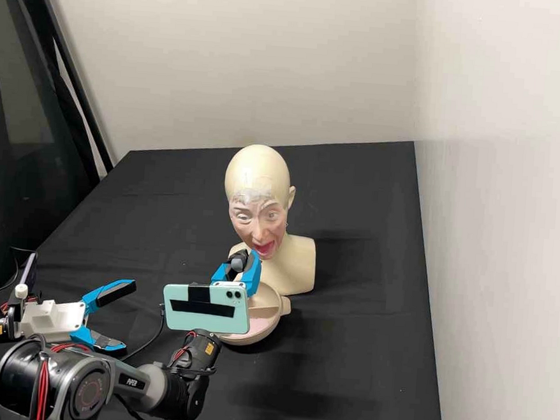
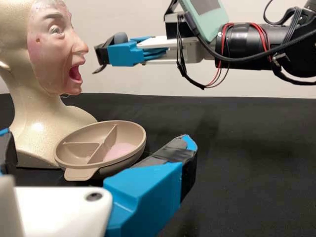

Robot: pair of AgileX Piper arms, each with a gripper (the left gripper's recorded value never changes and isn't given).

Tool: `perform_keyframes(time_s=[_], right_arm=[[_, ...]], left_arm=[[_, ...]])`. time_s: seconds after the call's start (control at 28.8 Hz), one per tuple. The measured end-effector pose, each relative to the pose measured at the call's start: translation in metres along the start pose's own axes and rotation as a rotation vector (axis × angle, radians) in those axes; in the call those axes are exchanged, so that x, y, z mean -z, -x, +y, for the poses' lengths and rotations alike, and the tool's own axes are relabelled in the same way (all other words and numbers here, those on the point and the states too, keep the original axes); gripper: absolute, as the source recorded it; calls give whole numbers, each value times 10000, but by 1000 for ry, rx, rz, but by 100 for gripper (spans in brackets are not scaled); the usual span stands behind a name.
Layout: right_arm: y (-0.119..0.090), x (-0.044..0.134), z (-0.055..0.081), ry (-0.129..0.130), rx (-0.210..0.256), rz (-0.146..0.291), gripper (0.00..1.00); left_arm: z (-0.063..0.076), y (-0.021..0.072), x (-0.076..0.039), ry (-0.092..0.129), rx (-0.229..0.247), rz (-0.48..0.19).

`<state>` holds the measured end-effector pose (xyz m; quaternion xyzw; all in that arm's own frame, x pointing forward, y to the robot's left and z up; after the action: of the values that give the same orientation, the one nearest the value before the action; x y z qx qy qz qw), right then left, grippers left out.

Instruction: Feed the grandma with a spoon

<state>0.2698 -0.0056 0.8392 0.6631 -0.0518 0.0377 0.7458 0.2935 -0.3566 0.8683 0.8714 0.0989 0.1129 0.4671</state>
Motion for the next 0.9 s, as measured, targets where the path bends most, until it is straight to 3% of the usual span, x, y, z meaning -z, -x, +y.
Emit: perform_keyframes(time_s=[0.31, 0.9], right_arm=[[-129, -3, 93, -29, -74, -27, 0], [-448, -14, -19, -55, -55, -56, 0]], left_arm=[[0, 0, 0, 0, 0, 0], [0, 0, -1, 0, 0, 0]])
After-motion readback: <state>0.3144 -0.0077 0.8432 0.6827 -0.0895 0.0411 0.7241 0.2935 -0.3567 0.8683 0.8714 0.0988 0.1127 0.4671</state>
